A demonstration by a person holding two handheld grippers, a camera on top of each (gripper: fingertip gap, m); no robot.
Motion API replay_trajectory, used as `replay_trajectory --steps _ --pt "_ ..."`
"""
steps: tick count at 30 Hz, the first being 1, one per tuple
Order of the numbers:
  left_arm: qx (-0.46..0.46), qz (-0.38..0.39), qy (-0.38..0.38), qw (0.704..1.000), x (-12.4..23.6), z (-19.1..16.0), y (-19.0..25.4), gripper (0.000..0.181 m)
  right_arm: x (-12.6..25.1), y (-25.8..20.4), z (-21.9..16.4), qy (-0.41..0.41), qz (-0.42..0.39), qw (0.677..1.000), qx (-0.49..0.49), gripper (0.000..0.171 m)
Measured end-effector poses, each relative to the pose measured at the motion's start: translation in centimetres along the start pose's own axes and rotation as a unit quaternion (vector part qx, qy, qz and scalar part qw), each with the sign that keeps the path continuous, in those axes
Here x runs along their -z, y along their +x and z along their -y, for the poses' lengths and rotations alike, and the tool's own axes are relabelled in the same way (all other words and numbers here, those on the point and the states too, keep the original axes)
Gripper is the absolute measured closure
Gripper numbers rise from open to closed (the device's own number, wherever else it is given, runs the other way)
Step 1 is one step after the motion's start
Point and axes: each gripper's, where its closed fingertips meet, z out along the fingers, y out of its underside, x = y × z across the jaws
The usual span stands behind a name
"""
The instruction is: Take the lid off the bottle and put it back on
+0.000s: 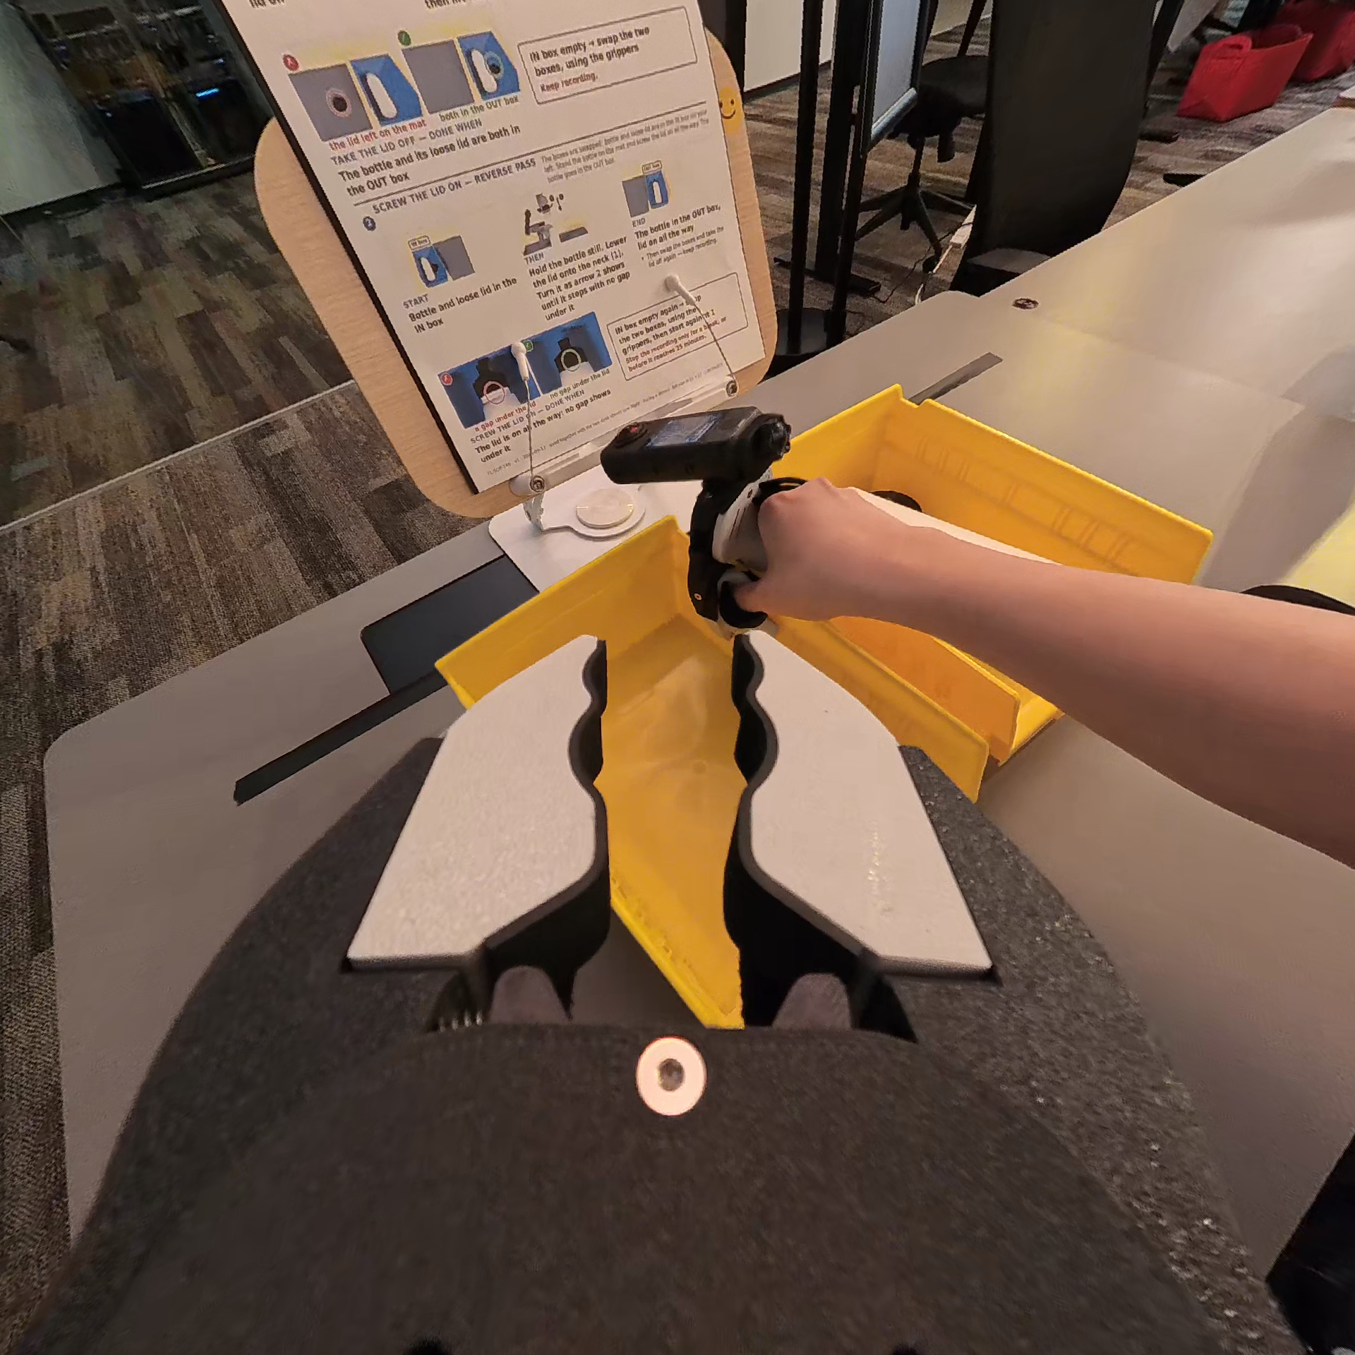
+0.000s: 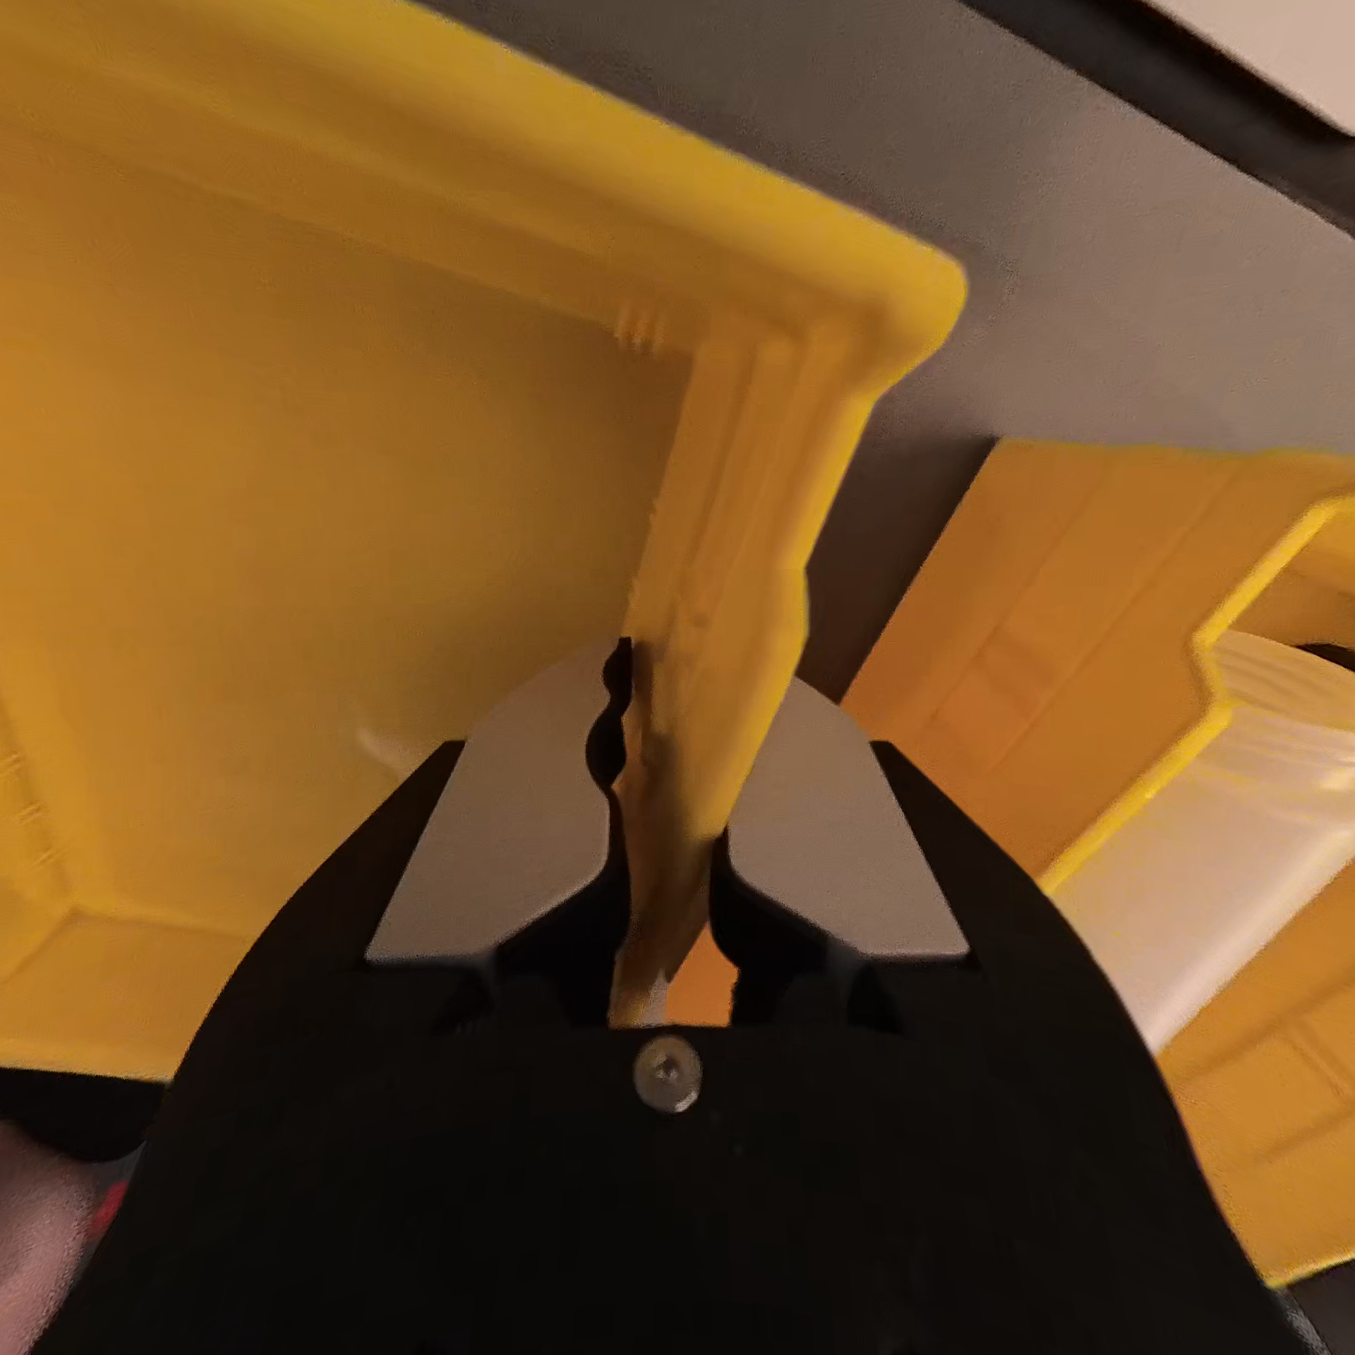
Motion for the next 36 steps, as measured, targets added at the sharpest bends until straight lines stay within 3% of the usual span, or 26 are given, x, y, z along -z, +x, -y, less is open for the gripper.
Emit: replay_trajectory --steps 4,6,12,15,19,24,27,30,36 --pt "-0.005 -0.002 0.002 1.000 0.0 0.2 0.3 0.149 -0.3 -2.8 -0.9 -0.021 0.093 0.995 -0.013 0.163" --pt "-0.007 -0.002 0.000 1.000 -0.1 0.1 0.4 0.149 -1.1 -3.1 -2.4 -0.073 0.091 0.993 -0.002 0.160" --pt "-0.009 -0.002 -0.002 1.000 -0.4 0.2 0.6 0.149 -0.8 -3.8 -2.4 -0.074 0.109 0.991 -0.002 0.166" --pt "-0.010 0.001 0.012 1.000 -0.6 0.8 1.0 0.149 -0.4 -4.2 -3.4 -0.120 0.116 0.986 -0.002 0.167" --pt "-0.001 0.023 0.109 0.994 1.2 3.9 0.9 0.147 1.7 -4.5 -3.8 -0.152 0.112 0.982 0.028 0.167" --pt "0.052 0.015 0.263 0.963 6.5 7.4 1.0 0.146 7.9 -3.5 -2.3 -0.114 0.119 0.985 0.048 0.167" --pt "0.065 0.002 0.338 0.939 9.7 8.7 1.3 0.143 12.6 -0.9 -2.2 -0.085 0.131 0.987 0.035 0.167" --pt "0.062 0.010 0.345 0.937 10.5 8.8 1.3 0.146 16.9 3.8 -3.4 -0.061 0.135 0.989 0.005 0.167" --pt "0.077 -0.098 0.213 0.969 3.9 6.6 4.5 0.129 21.2 18.2 -10.2 -0.047 0.101 0.986 -0.124 0.166"
